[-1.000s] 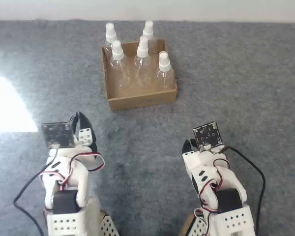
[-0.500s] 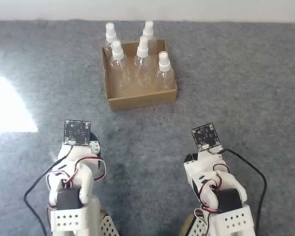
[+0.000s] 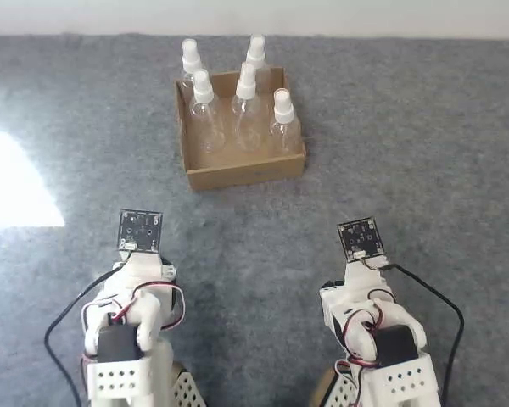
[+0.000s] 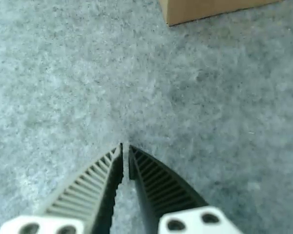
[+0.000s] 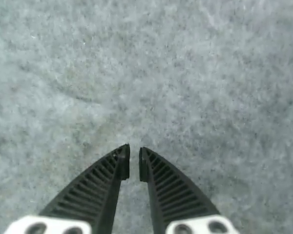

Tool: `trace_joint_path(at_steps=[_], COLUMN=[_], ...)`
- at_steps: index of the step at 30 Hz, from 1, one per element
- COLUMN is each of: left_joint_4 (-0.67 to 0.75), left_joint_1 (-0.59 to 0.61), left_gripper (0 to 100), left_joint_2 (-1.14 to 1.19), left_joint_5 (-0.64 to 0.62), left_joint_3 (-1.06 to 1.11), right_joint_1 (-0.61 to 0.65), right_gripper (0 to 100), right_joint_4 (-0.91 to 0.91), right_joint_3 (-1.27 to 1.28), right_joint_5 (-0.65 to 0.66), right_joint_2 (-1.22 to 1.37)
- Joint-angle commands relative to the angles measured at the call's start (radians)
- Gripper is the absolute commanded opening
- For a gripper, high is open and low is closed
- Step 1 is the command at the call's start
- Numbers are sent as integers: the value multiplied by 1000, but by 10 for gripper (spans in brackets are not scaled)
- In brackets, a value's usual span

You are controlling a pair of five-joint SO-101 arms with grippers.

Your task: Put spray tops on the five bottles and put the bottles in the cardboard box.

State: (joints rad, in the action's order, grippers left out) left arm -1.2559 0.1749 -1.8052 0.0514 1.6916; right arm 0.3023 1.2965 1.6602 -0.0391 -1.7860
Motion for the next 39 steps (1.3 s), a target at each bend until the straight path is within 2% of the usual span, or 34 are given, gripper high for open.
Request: trace_joint_path(at_steps=[1,6,9,39], left_joint_4=[-5,-6,-6,-6], left_joint_1=[31,40,55,72], left_gripper=[13,13,13,13], left_joint_2=[-12,-12,-12,-12], left_joint_5=[-29,-176,-204,-201], left_joint_3=[-7,-7,-7,-7], right_joint_1=[-18,-15,-15,-15], right_gripper=[9,11,11,11], right_joint_4=[10,12,12,12], right_joint_3=[23,23,23,23], right_joint_5=[-11,-12,-12,-12], right_joint_2=[-25,-27,-27,-27])
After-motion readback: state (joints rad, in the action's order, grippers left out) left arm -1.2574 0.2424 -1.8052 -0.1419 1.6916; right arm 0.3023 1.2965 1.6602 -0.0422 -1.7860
